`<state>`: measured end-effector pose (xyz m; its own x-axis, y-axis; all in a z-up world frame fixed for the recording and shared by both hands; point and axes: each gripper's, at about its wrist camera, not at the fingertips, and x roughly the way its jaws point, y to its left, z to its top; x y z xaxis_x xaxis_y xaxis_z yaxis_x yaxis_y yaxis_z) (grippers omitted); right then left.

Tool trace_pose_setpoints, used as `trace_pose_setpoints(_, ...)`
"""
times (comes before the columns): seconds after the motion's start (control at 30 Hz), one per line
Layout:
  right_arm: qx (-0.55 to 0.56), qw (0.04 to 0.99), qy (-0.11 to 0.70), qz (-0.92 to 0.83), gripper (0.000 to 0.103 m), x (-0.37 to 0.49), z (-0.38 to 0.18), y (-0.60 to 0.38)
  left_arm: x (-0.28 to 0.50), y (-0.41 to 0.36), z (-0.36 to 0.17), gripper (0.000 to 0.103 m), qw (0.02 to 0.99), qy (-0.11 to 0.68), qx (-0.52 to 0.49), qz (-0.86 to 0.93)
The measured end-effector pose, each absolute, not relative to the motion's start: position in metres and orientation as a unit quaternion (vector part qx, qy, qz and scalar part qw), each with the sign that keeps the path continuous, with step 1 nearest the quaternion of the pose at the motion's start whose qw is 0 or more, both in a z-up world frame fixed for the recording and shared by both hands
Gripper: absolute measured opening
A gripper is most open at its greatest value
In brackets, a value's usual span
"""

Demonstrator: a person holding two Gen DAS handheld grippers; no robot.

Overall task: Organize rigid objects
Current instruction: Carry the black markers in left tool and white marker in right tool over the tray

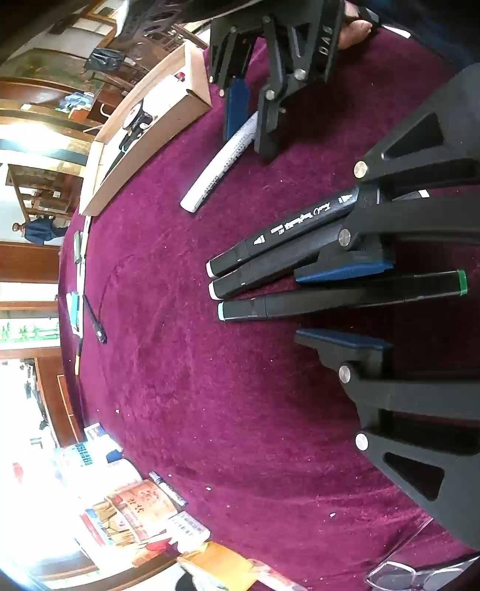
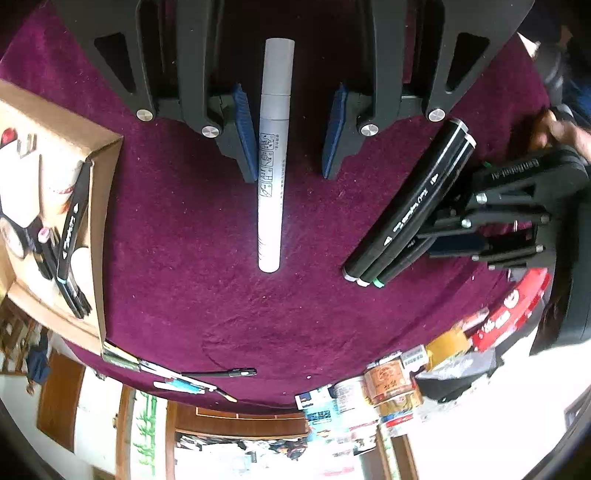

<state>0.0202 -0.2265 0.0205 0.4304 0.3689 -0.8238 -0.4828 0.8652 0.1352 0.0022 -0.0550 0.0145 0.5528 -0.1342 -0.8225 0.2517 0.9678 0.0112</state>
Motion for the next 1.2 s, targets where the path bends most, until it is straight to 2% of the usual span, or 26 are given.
trace_pose_setpoints(0.17, -0.032, 0.844, 0.473, 0.252, 0.032, 0.022, 0.020, -0.231, 0.003, -0.055, 0.014, 0.024, 0.879, 0.460, 0.063, -0.109)
trace_pose_setpoints(0.33, -0.070, 0.849, 0.469, 0.234, 0.031, 0.017, 0.021, -0.220, 0.000, -0.056, 0.013, 0.024, 0.882, 0.455, 0.064, -0.104)
trace_pose_setpoints(0.37, -0.082, 0.852, 0.467, 0.223, 0.029, 0.015, 0.021, -0.218, -0.001, -0.057, 0.013, 0.024, 0.884, 0.452, 0.069, -0.102)
trace_pose_setpoints(0.4, -0.092, 0.855, 0.465, 0.209, 0.018, 0.015, 0.021, -0.217, -0.002, -0.058, 0.013, 0.022, 0.885, 0.448, 0.074, -0.099)
trace_pose_setpoints(0.43, -0.094, 0.857, 0.464, 0.203, 0.012, 0.015, 0.021, -0.218, -0.003, -0.060, 0.013, 0.020, 0.886, 0.447, 0.079, -0.099)
trace_pose_setpoints(0.47, -0.084, 0.856, 0.466, 0.208, 0.012, 0.015, 0.022, -0.221, -0.004, -0.061, 0.014, 0.013, 0.885, 0.447, 0.081, -0.101)
trace_pose_setpoints(0.5, -0.076, 0.855, 0.468, 0.211, 0.012, 0.016, 0.022, -0.225, -0.005, -0.063, 0.014, 0.012, 0.885, 0.446, 0.084, -0.099)
trace_pose_setpoints(0.9, -0.013, 0.859, 0.455, 0.232, 0.012, 0.004, 0.043, -0.261, -0.010, -0.042, 0.034, 0.012, 0.890, 0.441, 0.014, -0.114)
trace_pose_setpoints(1.2, 0.050, 0.882, 0.422, 0.204, 0.013, 0.020, 0.082, -0.319, 0.005, -0.076, 0.077, 0.012, 0.894, 0.419, -0.008, -0.161)
